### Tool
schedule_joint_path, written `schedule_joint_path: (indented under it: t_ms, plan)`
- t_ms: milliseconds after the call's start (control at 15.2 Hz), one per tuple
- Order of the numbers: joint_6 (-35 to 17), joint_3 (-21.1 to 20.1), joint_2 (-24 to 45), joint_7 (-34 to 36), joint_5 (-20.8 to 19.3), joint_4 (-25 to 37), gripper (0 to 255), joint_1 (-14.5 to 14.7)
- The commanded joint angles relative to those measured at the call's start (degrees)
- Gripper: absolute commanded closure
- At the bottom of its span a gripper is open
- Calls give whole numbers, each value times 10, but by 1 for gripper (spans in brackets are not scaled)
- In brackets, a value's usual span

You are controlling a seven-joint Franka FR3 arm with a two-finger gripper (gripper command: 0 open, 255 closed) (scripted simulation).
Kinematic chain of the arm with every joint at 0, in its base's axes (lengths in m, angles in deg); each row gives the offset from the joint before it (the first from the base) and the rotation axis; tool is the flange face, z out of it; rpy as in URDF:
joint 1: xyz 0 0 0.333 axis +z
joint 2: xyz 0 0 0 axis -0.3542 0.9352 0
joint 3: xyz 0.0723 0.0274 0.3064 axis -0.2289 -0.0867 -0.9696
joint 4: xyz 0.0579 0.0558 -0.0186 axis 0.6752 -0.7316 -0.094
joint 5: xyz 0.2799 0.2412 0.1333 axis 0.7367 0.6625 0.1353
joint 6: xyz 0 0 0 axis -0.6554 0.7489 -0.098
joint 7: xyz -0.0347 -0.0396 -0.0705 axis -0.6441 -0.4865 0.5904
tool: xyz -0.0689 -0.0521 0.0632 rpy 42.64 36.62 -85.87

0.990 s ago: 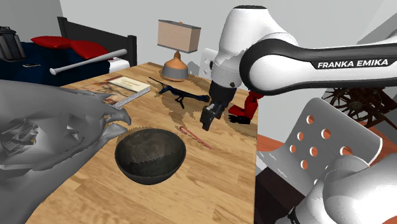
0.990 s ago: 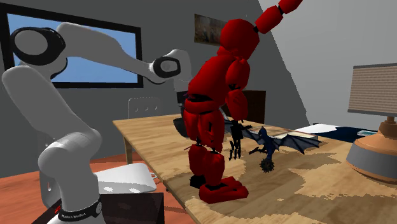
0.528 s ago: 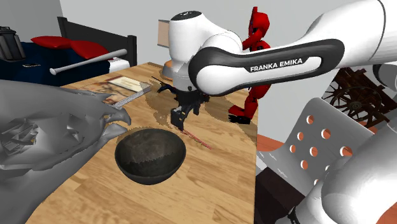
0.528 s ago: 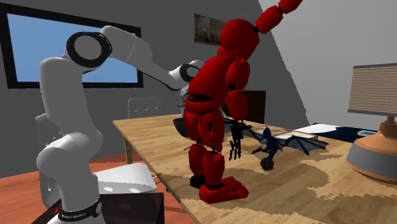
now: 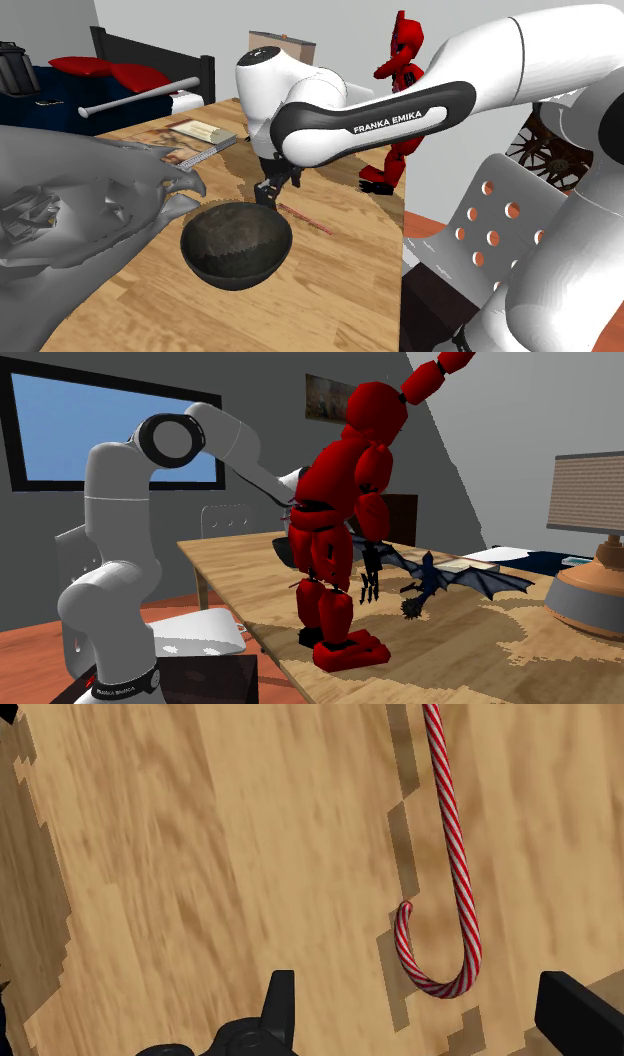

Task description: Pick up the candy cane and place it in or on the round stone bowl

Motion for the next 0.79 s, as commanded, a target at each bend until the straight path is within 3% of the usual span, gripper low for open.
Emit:
schedule_joint_path:
  t_ms: [0, 528, 594, 726]
  plan:
    - [-14, 2, 3, 1, -4, -11, 0, -2]
    - [-18, 3, 4, 2, -5, -15, 0, -3]
    - [-18, 3, 4, 2, -5, -15, 255, -3]
    - [-18, 3, 4, 2, -5, -15, 255, -3]
